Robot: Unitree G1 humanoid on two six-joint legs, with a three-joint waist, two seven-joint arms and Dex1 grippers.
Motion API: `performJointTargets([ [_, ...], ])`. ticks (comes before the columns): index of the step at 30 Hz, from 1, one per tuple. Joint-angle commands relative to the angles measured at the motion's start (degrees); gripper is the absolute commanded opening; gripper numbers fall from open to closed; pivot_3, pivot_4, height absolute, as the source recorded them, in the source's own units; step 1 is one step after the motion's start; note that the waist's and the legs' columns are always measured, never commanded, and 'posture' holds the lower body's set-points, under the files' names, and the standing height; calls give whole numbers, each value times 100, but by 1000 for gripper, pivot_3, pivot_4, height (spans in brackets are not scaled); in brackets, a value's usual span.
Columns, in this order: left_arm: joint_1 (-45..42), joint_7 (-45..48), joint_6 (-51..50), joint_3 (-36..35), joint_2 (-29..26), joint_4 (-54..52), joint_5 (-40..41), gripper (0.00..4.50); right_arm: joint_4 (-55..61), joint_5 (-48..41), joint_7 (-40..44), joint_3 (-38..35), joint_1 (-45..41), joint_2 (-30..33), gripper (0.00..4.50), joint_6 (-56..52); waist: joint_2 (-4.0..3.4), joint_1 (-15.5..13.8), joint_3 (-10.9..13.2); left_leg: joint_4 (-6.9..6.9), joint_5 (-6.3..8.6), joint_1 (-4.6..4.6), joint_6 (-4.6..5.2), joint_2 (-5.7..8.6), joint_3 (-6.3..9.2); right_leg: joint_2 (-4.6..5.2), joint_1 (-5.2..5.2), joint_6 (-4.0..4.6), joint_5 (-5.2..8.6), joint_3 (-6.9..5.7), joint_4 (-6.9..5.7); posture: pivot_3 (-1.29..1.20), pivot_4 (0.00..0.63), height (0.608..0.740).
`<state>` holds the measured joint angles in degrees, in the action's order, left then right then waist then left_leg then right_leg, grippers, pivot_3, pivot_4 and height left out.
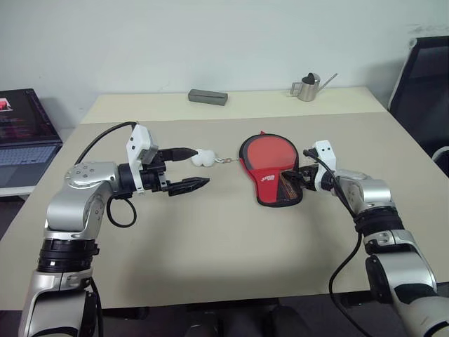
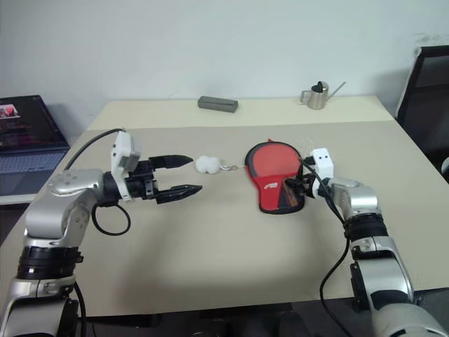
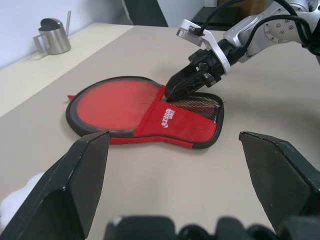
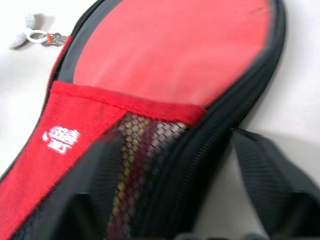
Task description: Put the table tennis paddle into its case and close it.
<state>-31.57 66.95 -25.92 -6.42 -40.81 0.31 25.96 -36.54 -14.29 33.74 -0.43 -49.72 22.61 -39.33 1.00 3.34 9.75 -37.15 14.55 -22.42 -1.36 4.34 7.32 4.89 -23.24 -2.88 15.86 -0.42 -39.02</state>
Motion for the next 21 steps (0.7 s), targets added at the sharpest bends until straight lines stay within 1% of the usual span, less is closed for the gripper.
performJointTargets([
  [1,34,-16,72,-143,-162,-187,81,4500,-302,228,-54,131,-26,-17,1977,-190,3,0,-2,0,0,2,1,0,-2,0,1,1,-1,2,0,0,150,740],
  [5,105,-25,98,-194,-250,-184,102,4500,-309,289,-84,92,7,-35,666,-419,10,-3,-11,2,2,7,3,-1,-2,-1,5,1,-1,3,0,0,150,740],
  [7,135,-32,106,-210,-277,-188,115,4500,-236,295,-109,67,66,-17,95,-507,17,-9,-22,2,3,10,5,-1,-1,-1,8,2,-1,2,0,0,150,740],
  [8,149,-41,111,-219,-286,-186,116,4500,-179,272,-120,38,102,-9,41,-586,21,-16,-26,2,5,11,9,0,-1,-1,9,2,-2,2,0,0,150,740],
  [17,298,22,142,-221,-386,-186,127,4500,344,165,-396,-214,342,-29,41,-1157,23,-49,-28,6,5,11,8,1,3,0,10,2,-5,0,3,0,150,740],
  [21,422,63,142,-244,-467,-213,143,4500,957,28,-397,-261,467,-6,41,-1640,23,-62,-28,7,6,11,9,0,3,1,9,2,-5,0,3,0,150,740],
])
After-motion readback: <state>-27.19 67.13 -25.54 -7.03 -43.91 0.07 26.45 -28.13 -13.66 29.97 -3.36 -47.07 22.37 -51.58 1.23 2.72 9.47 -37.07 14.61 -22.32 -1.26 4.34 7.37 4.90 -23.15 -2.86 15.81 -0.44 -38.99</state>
